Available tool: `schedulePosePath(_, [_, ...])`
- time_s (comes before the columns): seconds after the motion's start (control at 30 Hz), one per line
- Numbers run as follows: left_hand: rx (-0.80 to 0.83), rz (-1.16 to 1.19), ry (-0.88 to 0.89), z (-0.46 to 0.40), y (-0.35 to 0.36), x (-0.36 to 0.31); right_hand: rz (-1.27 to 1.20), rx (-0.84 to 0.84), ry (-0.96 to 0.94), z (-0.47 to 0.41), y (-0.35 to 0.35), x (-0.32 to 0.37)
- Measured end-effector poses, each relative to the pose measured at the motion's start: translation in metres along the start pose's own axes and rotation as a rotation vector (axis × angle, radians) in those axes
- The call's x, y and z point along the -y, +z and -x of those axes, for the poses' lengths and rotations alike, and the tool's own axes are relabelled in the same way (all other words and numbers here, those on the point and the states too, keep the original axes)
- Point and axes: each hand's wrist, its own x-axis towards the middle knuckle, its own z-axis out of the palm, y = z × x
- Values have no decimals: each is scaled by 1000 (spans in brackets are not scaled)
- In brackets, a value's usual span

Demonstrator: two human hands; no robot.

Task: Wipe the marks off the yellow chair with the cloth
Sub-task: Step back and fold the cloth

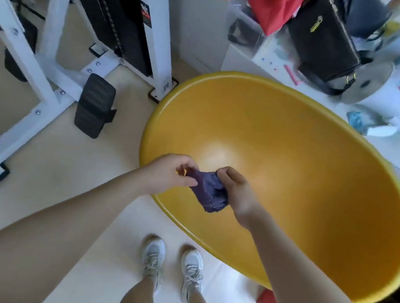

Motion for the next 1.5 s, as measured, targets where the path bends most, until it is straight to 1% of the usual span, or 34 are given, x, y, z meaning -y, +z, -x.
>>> schedulePosePath(0.1, [-108,-14,20,34,-13,-19,86,62,-36,21,5,33])
schedulePosePath(0.2, [-163,37,12,69,-17,-30,155,140,-41,44,15,54])
schedulePosePath(0.27, [-196,88,-26,90,-16,-30,179,258,-74,53,22,62])
schedulePosePath(0.33, [-237,176,-44,107,-17,-28,147,395,-44,57,28,69])
schedulePosePath(0.37, [-276,228,-47,118,-18,-26,173,470,-28,59,35,73])
schedulePosePath(0.43, [-350,328,-66,141,-19,-21,280,618,-33,61,51,81])
schedulePosePath(0.5, [-414,407,-100,174,-21,-11,411,766,-46,68,82,88])
schedulePosePath(0.6, [-510,451,-128,227,-34,14,585,897,-104,77,145,91])
schedulePosePath(0.7, [-653,450,-146,280,-54,47,700,901,-189,88,218,90])
schedulePosePath(0.83, [-769,409,-206,351,-87,103,963,850,-397,95,321,82])
schedulePosePath(0.97, [-973,330,-268,423,-122,175,1065,813,-477,114,432,70])
schedulePosePath(1.03, [-1023,461,-285,457,-137,203,1088,799,-521,126,486,63])
schedulePosePath(1.1, [-1013,590,-232,485,-154,227,1100,819,-560,135,537,59])
schedulePosePath(1.17, [-1004,579,-223,510,-172,251,1035,865,-536,142,582,58])
schedulePosePath(1.27, [-1012,552,-260,543,-199,282,929,918,-474,147,638,60])
schedulePosePath(1.4, [-1030,689,-323,576,-243,323,865,930,-401,126,701,65])
schedulePosePath(1.5, [-1042,816,-284,592,-283,353,831,979,-277,103,749,68])
